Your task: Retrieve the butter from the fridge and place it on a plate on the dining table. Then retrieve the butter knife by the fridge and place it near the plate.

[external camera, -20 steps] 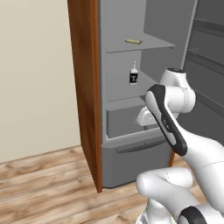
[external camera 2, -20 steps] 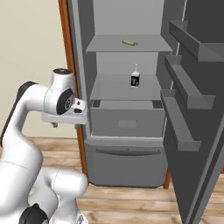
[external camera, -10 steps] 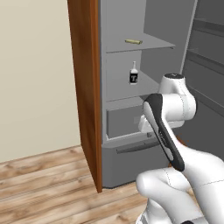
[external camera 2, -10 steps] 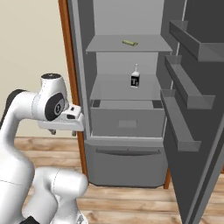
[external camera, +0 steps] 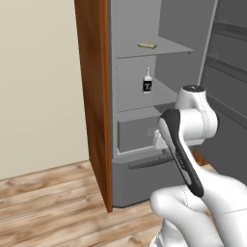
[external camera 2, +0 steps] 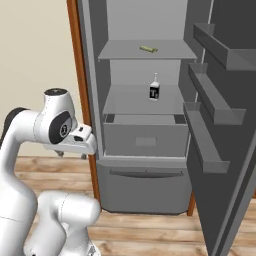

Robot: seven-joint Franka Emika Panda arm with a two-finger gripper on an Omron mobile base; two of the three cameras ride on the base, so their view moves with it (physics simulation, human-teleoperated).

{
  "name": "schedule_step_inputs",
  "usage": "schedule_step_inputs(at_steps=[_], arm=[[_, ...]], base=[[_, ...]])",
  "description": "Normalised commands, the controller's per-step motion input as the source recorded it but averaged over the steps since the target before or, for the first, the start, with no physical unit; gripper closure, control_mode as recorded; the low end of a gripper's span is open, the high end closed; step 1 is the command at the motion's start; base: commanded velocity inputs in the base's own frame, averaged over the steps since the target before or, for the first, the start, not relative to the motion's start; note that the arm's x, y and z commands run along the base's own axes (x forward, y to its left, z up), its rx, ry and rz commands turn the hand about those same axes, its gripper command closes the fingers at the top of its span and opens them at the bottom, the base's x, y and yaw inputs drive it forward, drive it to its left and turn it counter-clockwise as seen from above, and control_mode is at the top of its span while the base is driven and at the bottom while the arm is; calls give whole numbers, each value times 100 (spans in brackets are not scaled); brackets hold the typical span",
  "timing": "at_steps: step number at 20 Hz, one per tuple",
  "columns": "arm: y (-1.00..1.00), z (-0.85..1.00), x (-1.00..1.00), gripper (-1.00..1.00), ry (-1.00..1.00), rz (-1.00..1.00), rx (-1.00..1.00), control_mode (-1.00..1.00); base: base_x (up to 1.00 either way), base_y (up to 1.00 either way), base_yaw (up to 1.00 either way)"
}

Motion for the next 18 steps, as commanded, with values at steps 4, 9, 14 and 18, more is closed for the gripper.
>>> schedule_step_inputs(at_steps=[4, 9, 14, 18], arm=[[-18, -5, -5, -100, 0, -15, 0, -100], [0, 0, 0, -100, 0, 0, 0, 100], [0, 0, 0, -100, 0, 0, 0, 100], [0, 0, 0, -100, 0, 0, 0, 100]], base=[[0, 0, 0], [8, -30, -30], [37, -10, -15], [73, -11, 0]])
